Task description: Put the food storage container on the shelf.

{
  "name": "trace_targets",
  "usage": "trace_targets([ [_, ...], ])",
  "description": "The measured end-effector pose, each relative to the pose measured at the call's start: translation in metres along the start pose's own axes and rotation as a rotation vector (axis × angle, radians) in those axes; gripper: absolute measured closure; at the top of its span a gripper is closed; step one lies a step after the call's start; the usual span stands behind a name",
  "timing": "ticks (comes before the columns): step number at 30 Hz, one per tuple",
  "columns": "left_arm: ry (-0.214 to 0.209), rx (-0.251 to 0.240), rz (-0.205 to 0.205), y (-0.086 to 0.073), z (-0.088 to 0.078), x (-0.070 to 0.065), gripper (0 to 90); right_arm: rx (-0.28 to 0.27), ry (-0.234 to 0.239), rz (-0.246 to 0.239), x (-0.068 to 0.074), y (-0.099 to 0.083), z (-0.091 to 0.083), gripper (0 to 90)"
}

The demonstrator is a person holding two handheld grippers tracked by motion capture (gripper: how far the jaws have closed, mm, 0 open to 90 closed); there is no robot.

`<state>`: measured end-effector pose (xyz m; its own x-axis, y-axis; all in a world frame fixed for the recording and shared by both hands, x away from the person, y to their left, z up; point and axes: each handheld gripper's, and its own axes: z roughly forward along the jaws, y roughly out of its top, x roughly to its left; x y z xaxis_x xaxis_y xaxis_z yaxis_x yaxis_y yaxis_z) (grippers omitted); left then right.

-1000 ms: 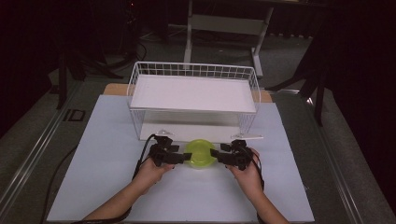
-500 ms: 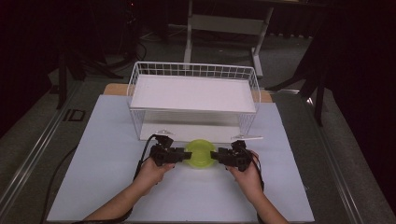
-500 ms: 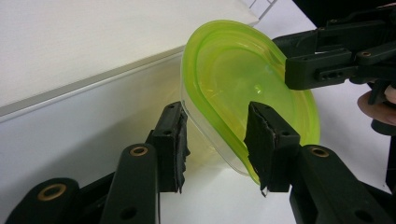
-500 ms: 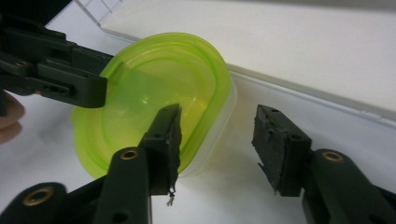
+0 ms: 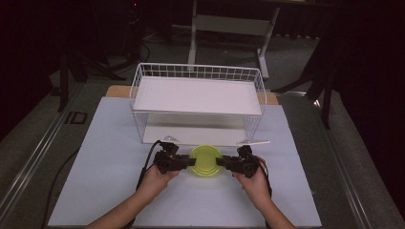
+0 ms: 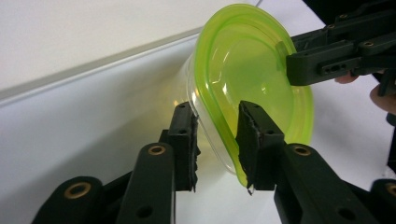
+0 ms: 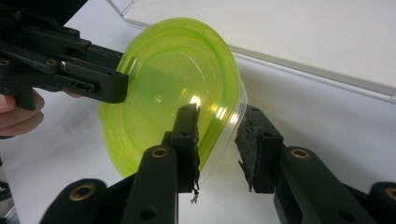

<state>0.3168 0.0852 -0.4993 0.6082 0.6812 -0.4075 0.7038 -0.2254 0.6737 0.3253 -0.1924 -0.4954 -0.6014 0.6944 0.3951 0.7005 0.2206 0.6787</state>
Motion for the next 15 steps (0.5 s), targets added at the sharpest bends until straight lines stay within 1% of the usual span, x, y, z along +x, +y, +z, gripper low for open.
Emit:
trace_targets([
  [2,0.0,-0.002,-0.01,-0.002,-0.001,-0.002,71.2,0.003,0.017,0.007,0.001,-0.001,-0.001,71.2],
  [4,0.007,-0.001,0.0,-0.004,-0.002,-0.004,72.4,0.006,0.015,0.0,0.004,-0.003,-0.002,72.1],
  [5,0.012,-0.002,-0.001,-0.005,-0.003,-0.006,74.8,0.012,0.021,0.003,0.006,-0.005,-0.004,74.5],
  [6,0.014,-0.003,-0.007,-0.006,-0.003,-0.007,75.7,0.011,0.015,0.007,0.008,-0.006,-0.004,75.2],
  [7,0.014,0.0,-0.023,-0.007,-0.004,-0.008,75.7,0.011,0.015,0.007,0.008,-0.006,-0.004,75.2],
  [8,0.023,0.0,-0.03,-0.008,-0.005,-0.01,80.5,0.015,0.007,0.028,0.011,-0.008,-0.006,80.4],
  [10,0.062,0.011,-0.005,-0.009,-0.006,-0.016,80.3,0.014,0.002,0.025,0.011,-0.009,-0.007,80.3],
  [12,0.06,0.003,-0.009,-0.009,-0.008,-0.018,80.4,0.013,0.002,0.035,0.012,-0.01,-0.008,80.4],
  [13,0.062,0.0,-0.006,-0.009,-0.009,-0.019,80.4,0.004,0.006,0.034,0.012,-0.011,-0.009,80.4],
  [15,0.065,-0.012,0.003,-0.009,-0.012,-0.021,80.4,-0.003,-0.001,0.023,0.015,-0.01,-0.011,80.4],
])
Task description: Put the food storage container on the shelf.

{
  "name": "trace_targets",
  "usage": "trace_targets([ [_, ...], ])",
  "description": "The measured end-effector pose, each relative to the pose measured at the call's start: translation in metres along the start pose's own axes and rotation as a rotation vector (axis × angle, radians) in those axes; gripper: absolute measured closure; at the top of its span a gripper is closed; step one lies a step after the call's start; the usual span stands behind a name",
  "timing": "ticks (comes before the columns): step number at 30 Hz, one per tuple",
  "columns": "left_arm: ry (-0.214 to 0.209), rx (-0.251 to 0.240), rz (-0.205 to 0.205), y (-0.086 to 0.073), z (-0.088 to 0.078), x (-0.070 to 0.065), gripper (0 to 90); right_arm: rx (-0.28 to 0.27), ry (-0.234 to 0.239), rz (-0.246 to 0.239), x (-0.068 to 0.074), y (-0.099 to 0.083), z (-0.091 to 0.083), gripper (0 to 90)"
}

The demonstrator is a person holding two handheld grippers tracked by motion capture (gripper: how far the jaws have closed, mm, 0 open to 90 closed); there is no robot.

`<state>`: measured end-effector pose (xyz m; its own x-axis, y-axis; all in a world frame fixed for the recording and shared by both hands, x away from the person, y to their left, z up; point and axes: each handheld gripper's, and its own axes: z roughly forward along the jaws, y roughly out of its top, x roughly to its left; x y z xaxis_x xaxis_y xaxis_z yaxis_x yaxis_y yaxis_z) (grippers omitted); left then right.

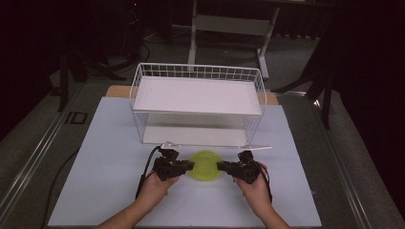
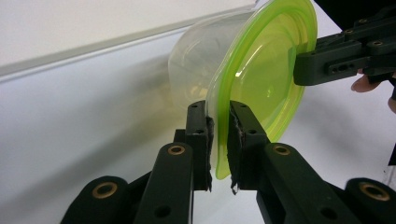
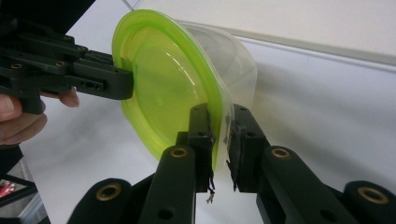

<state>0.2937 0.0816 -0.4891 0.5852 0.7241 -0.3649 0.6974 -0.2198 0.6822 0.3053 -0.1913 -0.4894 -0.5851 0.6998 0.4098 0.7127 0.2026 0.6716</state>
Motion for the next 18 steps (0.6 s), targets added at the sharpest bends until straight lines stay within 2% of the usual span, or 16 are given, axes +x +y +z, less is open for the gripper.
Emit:
trace_targets([
  [8,0.001,-0.087,0.03,0.011,-0.021,0.0,81.1,-0.052,-0.008,-0.06,0.016,0.018,-0.011,80.6],
  [14,0.002,-0.15,0.046,0.022,-0.034,0.006,81.3,-0.108,-0.018,-0.098,0.028,0.038,-0.014,80.6],
  [18,-0.002,-0.198,0.06,0.024,-0.039,0.011,81.3,-0.125,-0.014,-0.109,0.031,0.044,-0.013,80.6],
])
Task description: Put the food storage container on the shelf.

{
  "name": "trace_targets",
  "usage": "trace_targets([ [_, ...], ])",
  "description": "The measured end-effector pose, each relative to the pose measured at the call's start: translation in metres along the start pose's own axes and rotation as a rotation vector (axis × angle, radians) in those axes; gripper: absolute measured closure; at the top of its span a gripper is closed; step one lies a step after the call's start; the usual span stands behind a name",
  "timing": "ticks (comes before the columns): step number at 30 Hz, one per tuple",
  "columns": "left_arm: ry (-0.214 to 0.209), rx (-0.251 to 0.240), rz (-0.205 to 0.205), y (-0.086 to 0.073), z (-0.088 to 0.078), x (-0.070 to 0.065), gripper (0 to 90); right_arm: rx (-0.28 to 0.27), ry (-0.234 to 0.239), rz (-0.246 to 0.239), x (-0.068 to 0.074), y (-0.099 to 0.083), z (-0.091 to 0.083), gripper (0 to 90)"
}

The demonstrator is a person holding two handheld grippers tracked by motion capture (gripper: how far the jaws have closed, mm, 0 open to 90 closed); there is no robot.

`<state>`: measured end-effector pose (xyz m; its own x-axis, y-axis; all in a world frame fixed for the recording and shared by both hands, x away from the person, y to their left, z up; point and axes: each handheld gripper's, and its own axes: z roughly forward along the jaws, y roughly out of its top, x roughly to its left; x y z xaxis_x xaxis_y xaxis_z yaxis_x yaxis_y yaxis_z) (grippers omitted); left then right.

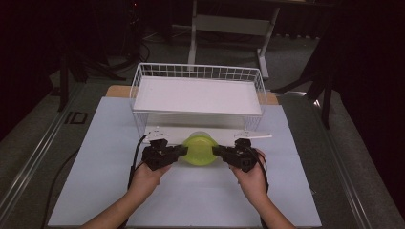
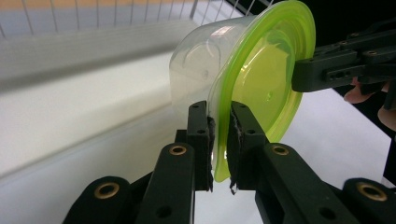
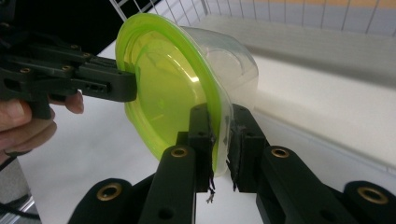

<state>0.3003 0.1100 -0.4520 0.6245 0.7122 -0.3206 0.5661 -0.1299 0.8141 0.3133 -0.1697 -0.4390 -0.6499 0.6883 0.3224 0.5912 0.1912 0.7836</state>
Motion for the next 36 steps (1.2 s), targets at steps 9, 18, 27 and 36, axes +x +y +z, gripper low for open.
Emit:
trace_targets([
  [9,0.035,0.005,-0.018,-0.004,0.015,0.016,81.1,0.015,-0.019,0.028,-0.007,0.002,0.017,80.6],
  [18,0.081,0.037,-0.006,-0.007,0.037,0.031,80.7,0.039,-0.048,0.07,-0.023,-0.004,0.041,80.7],
  [27,0.098,0.045,-0.009,-0.007,0.053,0.04,80.6,0.042,-0.065,0.1,-0.037,-0.006,0.054,80.5],
  [36,0.105,0.057,0.001,-0.005,0.058,0.042,80.2,0.045,-0.069,0.107,-0.043,-0.007,0.059,80.1],
])
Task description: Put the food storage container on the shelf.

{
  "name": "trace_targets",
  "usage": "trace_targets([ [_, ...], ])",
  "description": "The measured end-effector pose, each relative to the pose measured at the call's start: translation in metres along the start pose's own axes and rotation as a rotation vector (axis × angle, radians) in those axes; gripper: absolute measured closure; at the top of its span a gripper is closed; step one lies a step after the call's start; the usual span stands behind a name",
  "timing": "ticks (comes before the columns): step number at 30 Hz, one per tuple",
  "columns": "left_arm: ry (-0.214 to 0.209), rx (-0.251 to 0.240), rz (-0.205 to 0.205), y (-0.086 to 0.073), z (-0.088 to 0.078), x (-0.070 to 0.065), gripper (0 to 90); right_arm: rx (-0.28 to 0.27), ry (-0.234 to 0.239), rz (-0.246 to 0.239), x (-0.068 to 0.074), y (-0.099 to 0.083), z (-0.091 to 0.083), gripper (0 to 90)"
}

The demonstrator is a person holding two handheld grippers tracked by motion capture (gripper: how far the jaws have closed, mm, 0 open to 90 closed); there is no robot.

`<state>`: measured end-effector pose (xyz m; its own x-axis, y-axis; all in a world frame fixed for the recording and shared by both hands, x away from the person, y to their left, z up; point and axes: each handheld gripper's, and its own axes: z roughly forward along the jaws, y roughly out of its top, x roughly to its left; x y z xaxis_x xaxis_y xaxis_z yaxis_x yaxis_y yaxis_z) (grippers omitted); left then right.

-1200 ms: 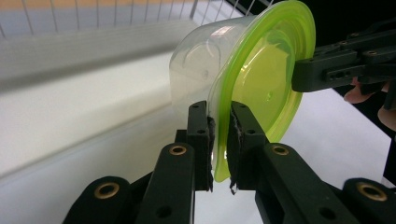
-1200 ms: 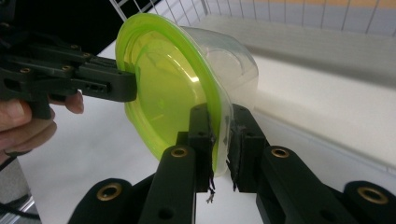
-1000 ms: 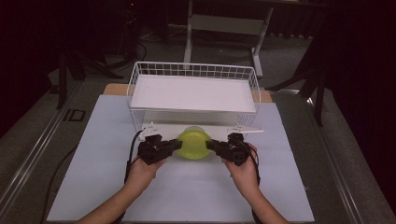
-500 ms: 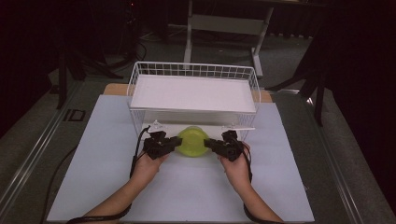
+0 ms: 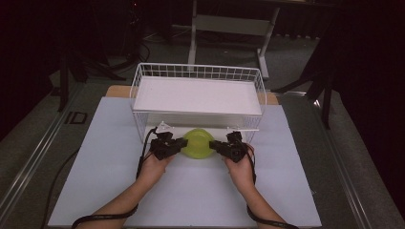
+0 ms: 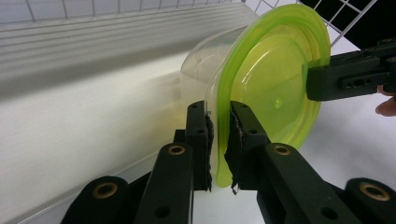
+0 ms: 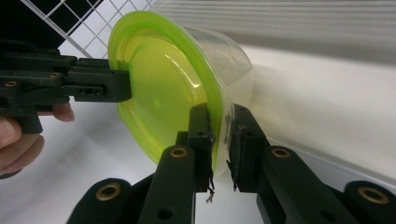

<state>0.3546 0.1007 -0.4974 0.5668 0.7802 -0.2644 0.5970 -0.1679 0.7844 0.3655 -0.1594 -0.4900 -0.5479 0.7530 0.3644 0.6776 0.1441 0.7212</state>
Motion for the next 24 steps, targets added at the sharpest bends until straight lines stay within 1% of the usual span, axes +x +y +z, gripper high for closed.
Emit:
trace_targets([
  [2,0.0,-0.005,0.008,0.0,0.0,-0.001,79.9,0.001,-0.003,-0.003,0.0,0.0,0.0,79.8],
  [3,-0.002,-0.011,0.012,0.0,0.001,-0.001,79.5,-0.008,-0.009,-0.007,-0.001,0.0,0.001,79.3],
  [7,-0.013,-0.039,0.03,0.0,0.002,0.001,78.9,-0.021,-0.014,-0.005,-0.002,0.0,0.001,78.7],
  [9,-0.019,-0.051,0.04,-0.001,0.003,0.002,78.4,-0.027,-0.02,-0.011,-0.003,0.0,0.002,78.1],
  [11,-0.012,-0.061,0.055,0.0,0.003,0.002,77.5,-0.033,-0.022,-0.014,-0.003,0.001,0.002,77.5],
  [14,-0.005,-0.073,0.074,0.003,0.005,0.004,76.2,-0.041,-0.039,-0.023,-0.003,0.003,0.003,76.0],
  [16,-0.001,-0.09,0.07,0.004,0.006,0.007,75.2,-0.055,-0.052,-0.027,-0.001,0.003,0.005,74.4],
  [17,-0.003,-0.097,0.06,0.004,0.007,0.009,74.7,-0.061,-0.058,-0.028,0.0,0.004,0.005,73.9],
  [19,0.009,-0.111,0.062,0.004,0.008,0.01,72.6,-0.069,-0.058,-0.027,0.0,0.005,0.006,73.2],
  [21,0.029,-0.123,0.074,0.004,0.01,0.011,71.5,-0.081,-0.061,-0.022,0.001,0.007,0.007,72.3],
  [23,0.048,-0.14,0.074,0.004,0.012,0.012,68.2,-0.088,-0.071,-0.023,0.002,0.009,0.008,71.1],
  [24,0.051,-0.149,0.073,0.004,0.013,0.012,67.0,-0.098,-0.078,-0.026,0.002,0.009,0.008,70.5],
])
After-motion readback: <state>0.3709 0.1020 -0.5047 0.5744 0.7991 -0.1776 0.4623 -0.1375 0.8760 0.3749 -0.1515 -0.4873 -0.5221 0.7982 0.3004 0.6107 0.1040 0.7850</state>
